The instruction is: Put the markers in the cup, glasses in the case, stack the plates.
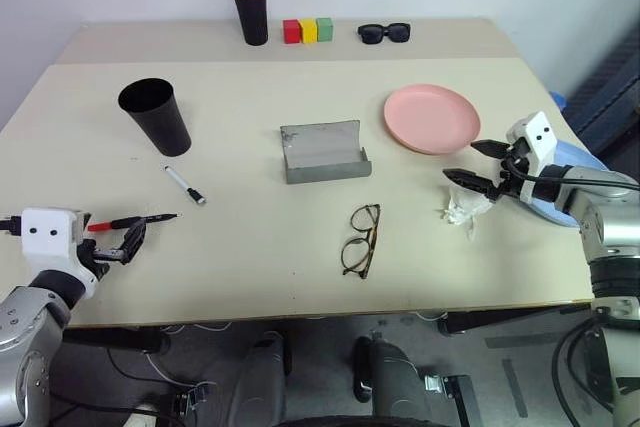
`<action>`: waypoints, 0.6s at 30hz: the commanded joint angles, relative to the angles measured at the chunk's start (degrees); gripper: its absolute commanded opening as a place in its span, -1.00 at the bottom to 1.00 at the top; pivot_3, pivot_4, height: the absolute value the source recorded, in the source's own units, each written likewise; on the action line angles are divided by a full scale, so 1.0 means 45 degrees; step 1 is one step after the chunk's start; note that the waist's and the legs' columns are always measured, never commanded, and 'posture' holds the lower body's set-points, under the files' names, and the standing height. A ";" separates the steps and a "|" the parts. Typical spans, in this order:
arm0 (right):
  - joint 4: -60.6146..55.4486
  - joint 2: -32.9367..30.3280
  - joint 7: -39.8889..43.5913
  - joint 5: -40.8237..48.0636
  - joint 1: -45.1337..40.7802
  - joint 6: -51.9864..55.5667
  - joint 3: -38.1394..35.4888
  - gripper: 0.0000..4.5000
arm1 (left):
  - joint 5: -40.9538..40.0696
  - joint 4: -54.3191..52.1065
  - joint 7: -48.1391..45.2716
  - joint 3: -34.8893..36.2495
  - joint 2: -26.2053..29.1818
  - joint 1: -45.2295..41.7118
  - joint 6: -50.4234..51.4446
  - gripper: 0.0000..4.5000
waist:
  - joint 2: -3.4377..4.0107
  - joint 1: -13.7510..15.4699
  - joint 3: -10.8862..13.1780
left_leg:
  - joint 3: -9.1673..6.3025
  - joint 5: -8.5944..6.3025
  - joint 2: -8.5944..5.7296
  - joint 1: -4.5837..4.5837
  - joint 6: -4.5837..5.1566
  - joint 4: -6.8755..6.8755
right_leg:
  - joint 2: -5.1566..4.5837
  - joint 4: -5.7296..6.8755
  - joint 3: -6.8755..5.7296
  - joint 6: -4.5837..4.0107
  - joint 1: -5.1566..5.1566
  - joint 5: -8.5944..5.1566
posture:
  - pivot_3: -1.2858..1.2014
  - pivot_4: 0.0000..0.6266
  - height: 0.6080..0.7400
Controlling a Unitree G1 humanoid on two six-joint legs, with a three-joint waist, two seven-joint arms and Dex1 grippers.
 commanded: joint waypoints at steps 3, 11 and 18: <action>-0.0304 0.0000 -0.0086 -0.0082 -0.0684 -0.0037 0.0130 0.99 | -0.0052 -0.0688 0.0298 0.0157 -0.0255 0.0071 -0.0084 0.99 | 0.0000 -0.0002 0.0000 | 0.0001 0.0000 0.0000 -0.0001 0.0000 0.0001 | 0.0000 0.0000 0.0001 0.0000 0.0001 0.0000 | 0.03 -0.52 1.00; -0.0509 0.0411 -0.0222 -0.0134 -0.0975 -0.0012 0.0421 0.99 | -0.0170 -0.0664 0.0672 0.0408 -0.0311 -0.0131 0.0114 0.99 | 0.0000 0.0010 0.0000 | 0.0002 0.0001 0.0000 0.0000 0.0001 0.0001 | 0.0001 0.0002 0.0003 0.0000 0.0001 0.0000 | 0.03 -0.52 1.00; -0.1490 0.1211 -0.0455 -0.0111 -0.0679 -0.0112 0.0753 0.99 | -0.0027 -0.0774 0.1017 0.0212 -0.0264 -0.0120 0.0519 0.99 | 0.0000 -0.0002 -0.0001 | 0.0003 0.0002 0.0000 0.0002 0.0002 0.0001 | 0.0001 0.0005 0.0003 0.0000 0.0002 0.0002 | 0.03 -0.52 1.00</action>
